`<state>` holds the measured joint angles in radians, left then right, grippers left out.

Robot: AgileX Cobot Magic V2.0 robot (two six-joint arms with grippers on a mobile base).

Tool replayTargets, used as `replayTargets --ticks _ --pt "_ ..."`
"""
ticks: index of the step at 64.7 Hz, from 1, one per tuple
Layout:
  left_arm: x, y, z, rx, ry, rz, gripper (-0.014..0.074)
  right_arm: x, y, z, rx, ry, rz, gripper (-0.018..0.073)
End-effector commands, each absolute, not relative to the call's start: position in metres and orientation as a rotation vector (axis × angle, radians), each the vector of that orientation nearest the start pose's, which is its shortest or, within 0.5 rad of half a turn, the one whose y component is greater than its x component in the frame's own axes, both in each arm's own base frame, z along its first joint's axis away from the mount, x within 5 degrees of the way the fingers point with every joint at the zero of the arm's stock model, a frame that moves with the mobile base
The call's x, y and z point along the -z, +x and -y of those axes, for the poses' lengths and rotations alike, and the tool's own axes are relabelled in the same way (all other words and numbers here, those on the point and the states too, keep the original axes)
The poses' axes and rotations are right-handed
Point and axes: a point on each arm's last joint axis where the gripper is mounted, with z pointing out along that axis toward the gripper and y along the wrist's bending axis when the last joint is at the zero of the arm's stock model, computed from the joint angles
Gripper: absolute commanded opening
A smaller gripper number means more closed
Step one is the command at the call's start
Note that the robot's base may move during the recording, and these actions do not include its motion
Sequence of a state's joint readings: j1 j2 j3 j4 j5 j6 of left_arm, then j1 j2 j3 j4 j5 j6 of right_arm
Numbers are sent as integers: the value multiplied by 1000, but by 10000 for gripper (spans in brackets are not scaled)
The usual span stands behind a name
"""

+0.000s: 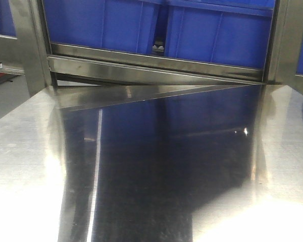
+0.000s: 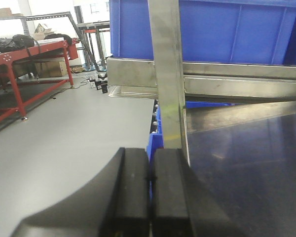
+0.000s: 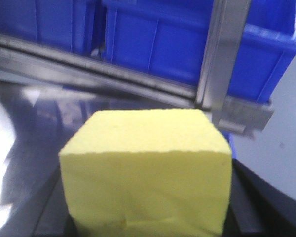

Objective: Place yellow foam block on left shelf second layer
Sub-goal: 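Lift the yellow foam cube off the table with the right gripper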

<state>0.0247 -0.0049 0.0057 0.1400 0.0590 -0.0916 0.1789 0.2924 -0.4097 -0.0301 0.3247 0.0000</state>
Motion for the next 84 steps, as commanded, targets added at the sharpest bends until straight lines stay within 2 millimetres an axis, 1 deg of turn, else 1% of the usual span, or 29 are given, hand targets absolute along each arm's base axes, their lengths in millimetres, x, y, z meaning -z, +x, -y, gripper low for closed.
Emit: replayTargets --ticks 1,9,25,39,84 --pt "-208 55 -1 -43 17 -1459 136 -322 65 -10 -59 -185 -1534 463" --pt "-208 55 -1 -43 17 -1459 136 -322 64 -9 -43 -172 -1535 463" --pt "-208 55 -1 -43 17 -1459 136 -318 66 -2 43 -90 -1537 463" --pt "-208 55 -1 -43 17 -1459 136 -322 65 -2 43 -88 -1485 463" --pt "-208 55 -1 -43 17 -1459 136 -322 65 -2 43 -88 -1486 463"
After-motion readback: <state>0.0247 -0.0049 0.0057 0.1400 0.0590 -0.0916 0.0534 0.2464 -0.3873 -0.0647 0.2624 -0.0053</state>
